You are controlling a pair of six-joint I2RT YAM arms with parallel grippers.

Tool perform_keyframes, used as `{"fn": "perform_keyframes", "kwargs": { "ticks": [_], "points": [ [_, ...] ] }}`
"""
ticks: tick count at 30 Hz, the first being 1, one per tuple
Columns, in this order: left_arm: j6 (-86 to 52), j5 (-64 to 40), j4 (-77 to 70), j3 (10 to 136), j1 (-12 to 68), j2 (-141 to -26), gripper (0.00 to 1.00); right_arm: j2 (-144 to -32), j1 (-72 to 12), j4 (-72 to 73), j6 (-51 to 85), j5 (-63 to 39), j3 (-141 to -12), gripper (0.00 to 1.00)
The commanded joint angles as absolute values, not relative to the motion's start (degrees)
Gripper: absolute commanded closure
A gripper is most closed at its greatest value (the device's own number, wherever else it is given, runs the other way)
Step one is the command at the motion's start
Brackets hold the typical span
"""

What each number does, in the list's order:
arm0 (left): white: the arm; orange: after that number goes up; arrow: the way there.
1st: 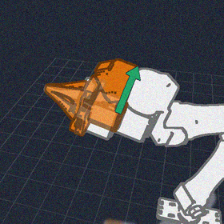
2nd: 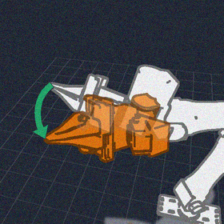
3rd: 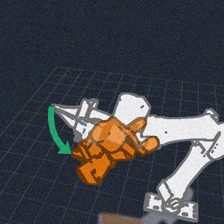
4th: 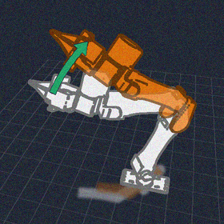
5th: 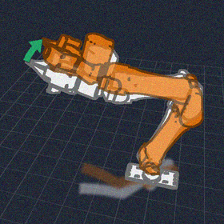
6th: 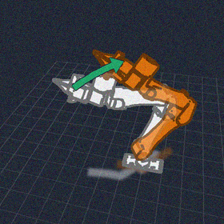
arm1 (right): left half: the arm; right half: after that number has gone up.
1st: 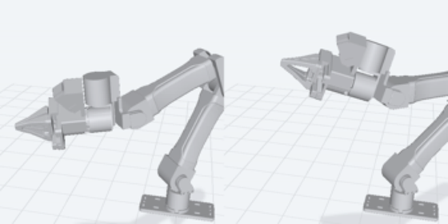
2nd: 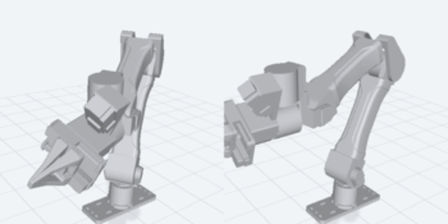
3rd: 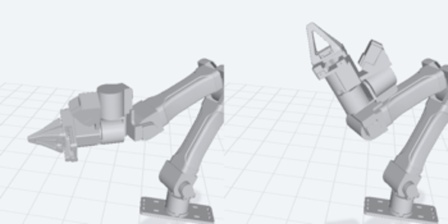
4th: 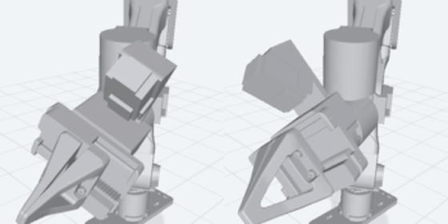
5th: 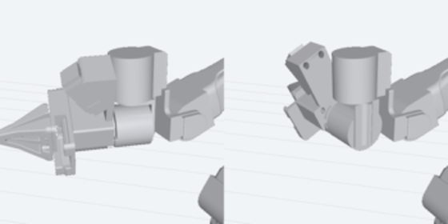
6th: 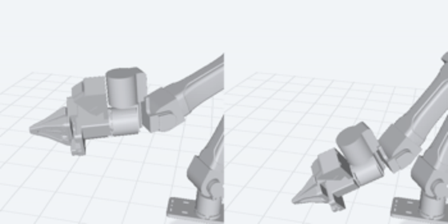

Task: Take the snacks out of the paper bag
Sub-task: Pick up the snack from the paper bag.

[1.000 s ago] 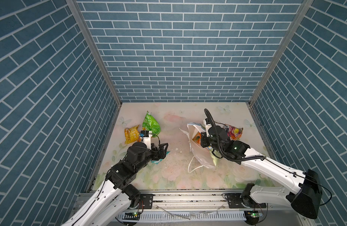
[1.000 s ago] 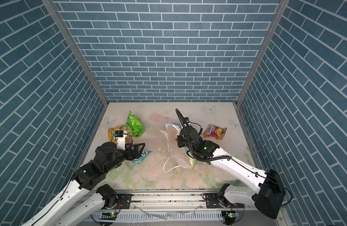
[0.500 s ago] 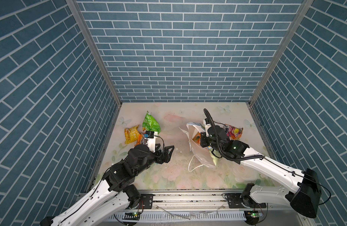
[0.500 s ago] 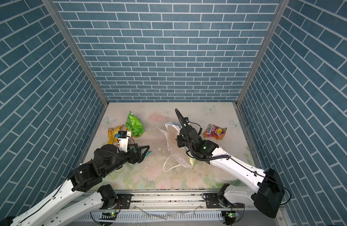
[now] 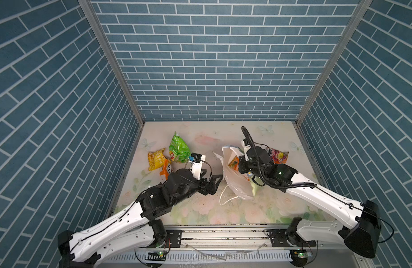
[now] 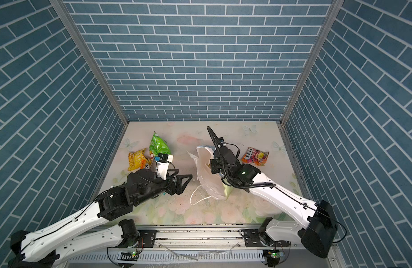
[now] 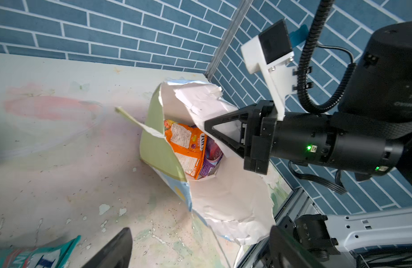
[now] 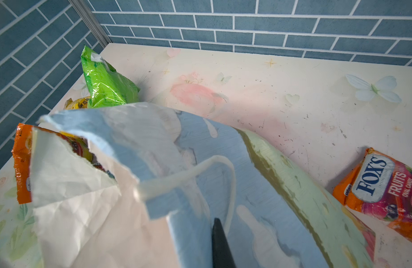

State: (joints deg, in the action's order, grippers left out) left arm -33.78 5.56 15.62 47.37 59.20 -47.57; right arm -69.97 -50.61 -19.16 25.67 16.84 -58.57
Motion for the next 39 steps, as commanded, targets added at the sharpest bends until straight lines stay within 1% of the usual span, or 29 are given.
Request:
{"fn": "perform_keyframes", "kwargs": {
  "ticks": [1, 7, 16, 19, 29, 34, 39],
  "points": [
    [-32.5, 6.5, 11.0, 49.5, 61.0, -49.9, 0.07, -69.4, -50.4, -21.5, 25.6, 16.3, -60.2, 1.00],
    [-32.4, 6.1, 9.0, 50.6, 62.1, -53.6, 0.07, -69.0, -50.4, -20.8, 25.5, 15.4, -60.1, 1.00],
    [-32.5, 5.7, 5.6, 50.2, 62.5, -55.6, 0.07, -67.9, -50.3, -20.3, 25.8, 14.2, -59.7, 1.00],
    [-32.5, 5.2, 4.0, 50.1, 62.5, -56.6, 0.13, -67.5, -50.2, -20.5, 25.5, 13.9, -59.7, 1.00],
    [-33.7, 4.6, 1.1, 50.2, 62.5, -61.5, 0.21, -67.6, -50.0, -20.5, 25.5, 13.6, -60.2, 1.00],
    [-33.9, 5.4, -0.4, 50.1, 62.4, -64.4, 0.30, -67.3, -49.9, -21.0, 25.2, 13.1, -60.5, 1.00],
    [-34.1, 5.0, -0.6, 50.7, 62.4, -67.0, 0.33, -66.9, -50.0, -22.0, 24.1, 12.8, -61.0, 1.00]
  ]
}}
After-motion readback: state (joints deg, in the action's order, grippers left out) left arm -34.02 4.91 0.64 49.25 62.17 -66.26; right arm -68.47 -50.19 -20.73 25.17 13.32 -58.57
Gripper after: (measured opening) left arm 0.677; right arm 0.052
